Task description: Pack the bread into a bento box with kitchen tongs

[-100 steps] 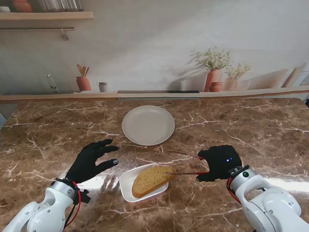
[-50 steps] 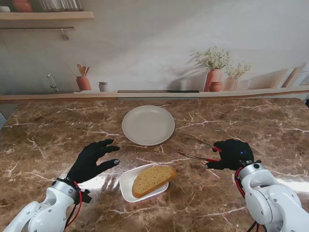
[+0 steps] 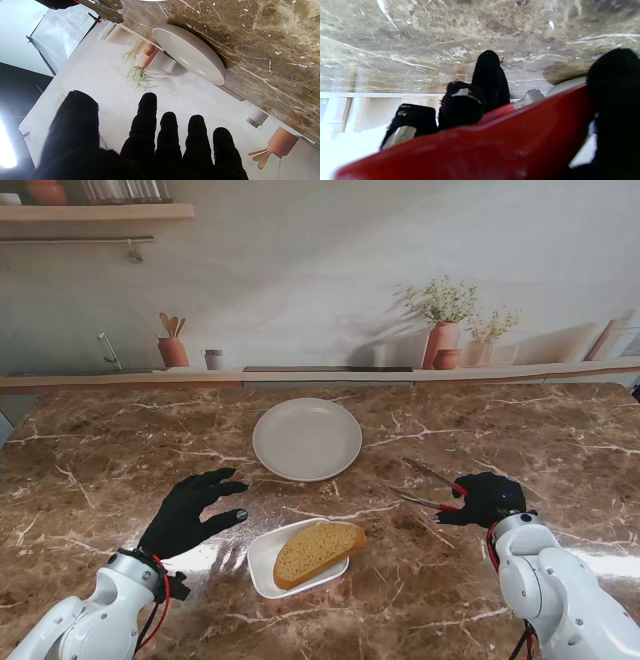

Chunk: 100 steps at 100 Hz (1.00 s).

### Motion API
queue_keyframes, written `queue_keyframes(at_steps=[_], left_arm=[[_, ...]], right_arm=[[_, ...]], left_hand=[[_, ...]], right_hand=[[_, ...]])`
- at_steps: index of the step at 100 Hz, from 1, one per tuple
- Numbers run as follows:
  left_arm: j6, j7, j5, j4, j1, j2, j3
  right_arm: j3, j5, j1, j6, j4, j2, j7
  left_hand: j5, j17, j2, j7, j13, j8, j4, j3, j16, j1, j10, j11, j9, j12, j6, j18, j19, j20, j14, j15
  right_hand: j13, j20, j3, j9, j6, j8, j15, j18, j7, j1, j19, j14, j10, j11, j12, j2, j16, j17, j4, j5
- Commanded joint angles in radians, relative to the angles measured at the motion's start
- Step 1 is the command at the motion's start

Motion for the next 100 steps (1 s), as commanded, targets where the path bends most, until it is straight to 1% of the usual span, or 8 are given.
queue_keyframes(at_steps=[1, 22, 60, 91, 100], left_arm=[[0.004, 0.002, 0.003, -0.002, 0.005, -0.003, 0.002], [0.002, 0.005, 0.006, 0.0, 0.004, -0.003, 0.002], [0.0, 0.003, 0.005, 0.0, 0.002, -0.002, 0.002], [0.002, 0.003, 0.007, -0.003, 0.006, -0.003, -0.001], [0.001, 0.004, 0.008, -0.002, 0.005, -0.003, -0.001]], right_arm=[[-0.009, 0.009, 0.008, 0.021, 0.025, -0.002, 0.008], [-0.042, 0.031, 0.041, 0.052, 0.078, -0.003, -0.003], [-0.099, 0.044, 0.085, 0.102, 0.151, -0.004, -0.032], [-0.132, 0.039, 0.105, 0.164, 0.167, -0.004, -0.024], [-0.137, 0.04, 0.109, 0.172, 0.17, -0.004, -0.018]], left_hand=[[0.005, -0.011, 0.035, 0.0, -0.024, 0.005, 0.005, -0.038, -0.013, 0.002, 0.0, -0.013, 0.006, -0.006, -0.03, -0.022, -0.037, -0.002, -0.038, -0.026], [0.004, -0.011, 0.035, -0.002, -0.025, 0.004, 0.005, -0.038, -0.014, 0.004, -0.001, -0.014, 0.005, -0.007, -0.028, -0.024, -0.039, -0.003, -0.042, -0.027], [0.004, -0.011, 0.033, -0.002, -0.024, 0.005, 0.005, -0.038, -0.014, 0.005, -0.003, -0.013, 0.006, -0.007, -0.029, -0.024, -0.041, -0.001, -0.041, -0.027], [0.006, -0.01, 0.032, 0.0, -0.021, 0.005, 0.005, -0.038, -0.013, 0.004, -0.001, -0.011, 0.009, -0.005, -0.029, -0.021, -0.039, 0.0, -0.039, -0.025], [0.006, -0.01, 0.033, 0.0, -0.02, 0.005, 0.005, -0.038, -0.012, 0.001, -0.002, -0.011, 0.009, -0.005, -0.029, -0.02, -0.039, 0.0, -0.04, -0.024]], right_hand=[[0.022, 0.022, 0.053, -0.012, -0.037, 0.003, 0.073, -0.004, -0.002, -0.025, 0.066, -0.064, 0.019, 0.023, 0.012, 0.04, 0.014, 0.005, 0.033, 0.008], [0.012, 0.02, 0.072, -0.026, -0.034, 0.0, 0.07, -0.006, -0.007, -0.04, 0.061, -0.063, 0.02, 0.021, 0.009, 0.03, 0.013, -0.005, 0.034, -0.003], [-0.032, 0.021, 0.097, -0.076, -0.03, -0.007, 0.049, -0.008, -0.028, -0.059, 0.036, -0.055, 0.019, 0.01, 0.0, 0.016, 0.011, -0.047, 0.035, -0.047], [-0.17, 0.037, 0.115, -0.196, -0.024, -0.014, -0.048, -0.01, -0.082, -0.087, -0.039, -0.017, 0.016, -0.032, -0.03, 0.016, -0.001, -0.163, 0.041, -0.148], [-0.187, 0.042, 0.118, -0.216, -0.02, -0.013, -0.064, -0.011, -0.091, -0.09, -0.053, -0.013, 0.018, -0.039, -0.037, 0.016, 0.0, -0.178, 0.041, -0.165]])
